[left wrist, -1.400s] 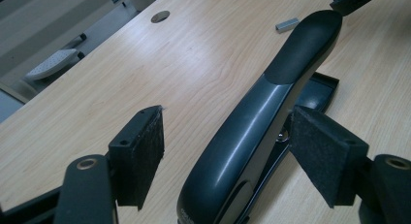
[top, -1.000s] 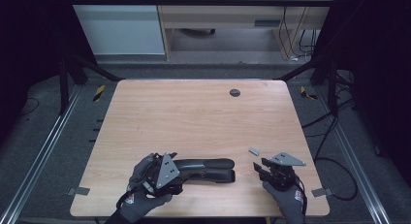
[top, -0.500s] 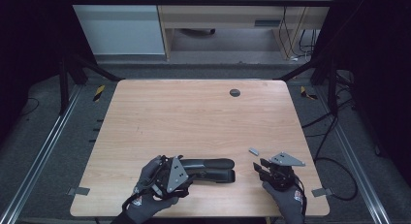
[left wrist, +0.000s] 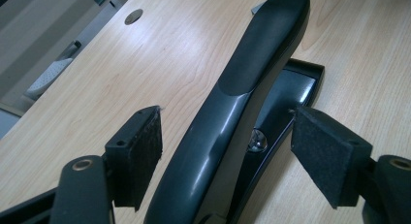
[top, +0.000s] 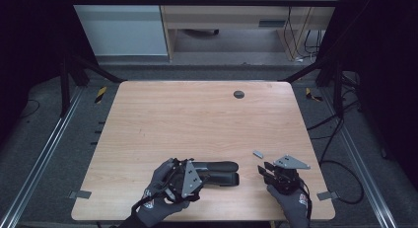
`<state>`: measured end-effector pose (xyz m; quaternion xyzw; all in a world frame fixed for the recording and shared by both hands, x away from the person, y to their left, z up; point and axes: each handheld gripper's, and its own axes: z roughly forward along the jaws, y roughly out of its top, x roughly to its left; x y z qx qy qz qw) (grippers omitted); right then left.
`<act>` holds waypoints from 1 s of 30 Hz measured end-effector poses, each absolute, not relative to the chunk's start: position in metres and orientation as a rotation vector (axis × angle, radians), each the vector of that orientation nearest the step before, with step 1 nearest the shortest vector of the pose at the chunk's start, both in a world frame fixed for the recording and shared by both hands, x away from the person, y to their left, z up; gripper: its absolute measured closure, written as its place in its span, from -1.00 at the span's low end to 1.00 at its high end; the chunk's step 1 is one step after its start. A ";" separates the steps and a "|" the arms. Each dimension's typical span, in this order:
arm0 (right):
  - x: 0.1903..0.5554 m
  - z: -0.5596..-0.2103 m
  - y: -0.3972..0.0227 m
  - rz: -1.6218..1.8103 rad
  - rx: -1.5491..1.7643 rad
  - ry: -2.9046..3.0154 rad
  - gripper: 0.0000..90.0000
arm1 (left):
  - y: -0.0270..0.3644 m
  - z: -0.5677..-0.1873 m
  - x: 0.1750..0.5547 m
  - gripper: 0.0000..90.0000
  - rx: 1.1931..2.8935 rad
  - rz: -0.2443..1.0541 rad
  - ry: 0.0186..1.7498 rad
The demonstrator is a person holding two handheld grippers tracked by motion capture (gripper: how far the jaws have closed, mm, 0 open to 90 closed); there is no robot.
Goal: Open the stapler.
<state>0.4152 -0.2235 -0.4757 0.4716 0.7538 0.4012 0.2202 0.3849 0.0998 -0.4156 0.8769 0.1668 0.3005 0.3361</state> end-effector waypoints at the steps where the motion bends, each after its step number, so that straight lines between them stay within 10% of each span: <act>1: 0.415 -0.476 -0.223 1.110 1.304 2.085 0.51 | 0.100 -0.416 0.385 -0.41 2.287 0.784 0.435; 30: 0.415 -0.476 -0.223 1.114 1.309 2.092 0.56 | 0.064 -0.421 0.389 -0.44 2.342 0.849 0.326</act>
